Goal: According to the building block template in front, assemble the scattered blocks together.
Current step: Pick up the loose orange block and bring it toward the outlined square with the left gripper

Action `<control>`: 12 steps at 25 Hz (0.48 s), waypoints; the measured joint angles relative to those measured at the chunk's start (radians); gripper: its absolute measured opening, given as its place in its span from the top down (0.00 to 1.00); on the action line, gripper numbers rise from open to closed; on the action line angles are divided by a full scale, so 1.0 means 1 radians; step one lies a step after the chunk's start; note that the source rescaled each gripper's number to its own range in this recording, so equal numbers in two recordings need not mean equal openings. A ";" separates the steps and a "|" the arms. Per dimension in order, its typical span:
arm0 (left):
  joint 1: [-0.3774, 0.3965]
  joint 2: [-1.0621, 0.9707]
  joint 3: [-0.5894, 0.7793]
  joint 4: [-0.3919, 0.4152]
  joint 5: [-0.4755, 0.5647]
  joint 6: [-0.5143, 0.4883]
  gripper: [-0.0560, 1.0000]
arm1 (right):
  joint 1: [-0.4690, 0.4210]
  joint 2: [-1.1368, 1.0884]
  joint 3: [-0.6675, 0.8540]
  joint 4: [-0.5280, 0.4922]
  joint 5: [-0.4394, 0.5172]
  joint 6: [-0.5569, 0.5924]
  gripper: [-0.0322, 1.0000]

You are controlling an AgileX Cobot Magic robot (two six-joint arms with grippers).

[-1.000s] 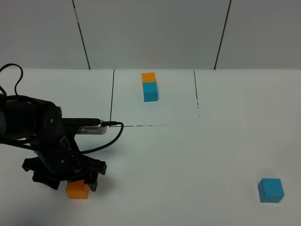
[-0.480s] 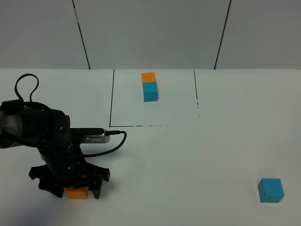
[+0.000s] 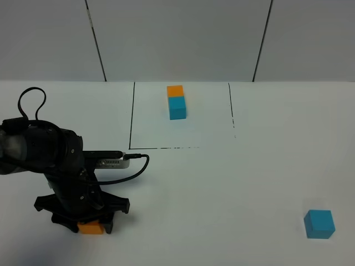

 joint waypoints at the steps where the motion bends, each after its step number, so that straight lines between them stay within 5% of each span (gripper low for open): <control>1: 0.000 0.000 0.000 0.000 0.000 0.000 0.71 | 0.000 0.000 0.000 0.000 0.000 0.000 0.25; 6: 0.000 0.000 0.000 0.001 0.025 0.000 0.95 | 0.000 0.000 0.000 0.000 0.000 0.000 0.25; 12: 0.000 0.000 -0.019 0.001 0.096 0.014 0.95 | 0.000 0.000 0.000 0.000 0.000 0.000 0.25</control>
